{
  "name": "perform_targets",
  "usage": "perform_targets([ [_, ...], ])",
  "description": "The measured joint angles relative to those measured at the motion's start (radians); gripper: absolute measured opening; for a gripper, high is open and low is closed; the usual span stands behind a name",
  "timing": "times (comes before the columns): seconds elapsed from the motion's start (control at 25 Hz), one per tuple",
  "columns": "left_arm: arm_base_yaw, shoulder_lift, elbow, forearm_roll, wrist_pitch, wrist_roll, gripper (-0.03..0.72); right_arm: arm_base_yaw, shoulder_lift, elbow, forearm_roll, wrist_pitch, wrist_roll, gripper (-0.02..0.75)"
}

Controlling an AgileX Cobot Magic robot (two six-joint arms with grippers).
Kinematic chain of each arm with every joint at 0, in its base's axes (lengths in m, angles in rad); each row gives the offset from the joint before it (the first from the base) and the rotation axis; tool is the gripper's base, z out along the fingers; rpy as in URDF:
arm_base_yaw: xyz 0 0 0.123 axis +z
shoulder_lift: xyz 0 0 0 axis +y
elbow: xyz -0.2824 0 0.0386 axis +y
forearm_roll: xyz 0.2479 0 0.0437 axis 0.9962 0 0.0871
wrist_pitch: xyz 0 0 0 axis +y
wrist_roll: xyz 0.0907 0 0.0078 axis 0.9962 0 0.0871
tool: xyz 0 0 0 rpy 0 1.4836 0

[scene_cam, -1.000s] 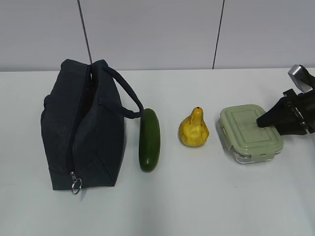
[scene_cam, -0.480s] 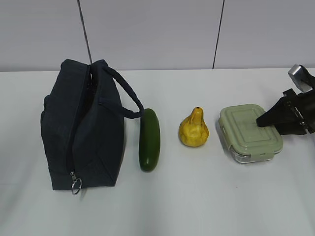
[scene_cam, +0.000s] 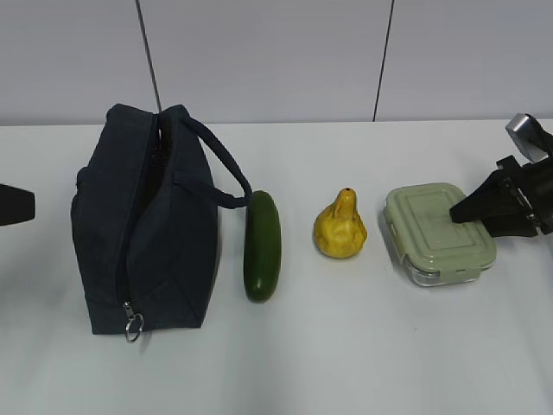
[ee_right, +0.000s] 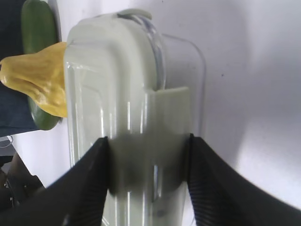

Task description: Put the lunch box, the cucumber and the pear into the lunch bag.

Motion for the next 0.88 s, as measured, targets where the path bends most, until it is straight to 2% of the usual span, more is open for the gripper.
perform_targets([
  [0.16,0.0,0.105,-0.066,-0.049,0.012,0.065,0.398,0.0,0.0,0.0,0.002,0.0,0.0,0.374],
  [0.44,-0.009,0.259,-0.18,-0.068,0.1,0.078,0.393,0.0,0.0,0.0,0.002,0.0,0.0,0.374],
  [0.52,-0.033,0.288,-0.201,-0.068,0.103,0.078,0.388,0.0,0.0,0.0,0.002,0.0,0.0,0.374],
  [0.68,-0.122,0.326,-0.229,-0.051,0.09,0.078,0.375,0.0,0.0,0.0,0.002,-0.002,0.0,0.374],
  [0.76,-0.159,0.329,-0.231,-0.003,0.059,0.075,0.368,0.0,0.0,0.0,0.002,-0.002,0.0,0.374],
  [0.88,-0.176,0.329,-0.233,0.065,0.03,0.048,0.366,0.0,0.0,0.0,0.002,-0.002,0.0,0.374],
])
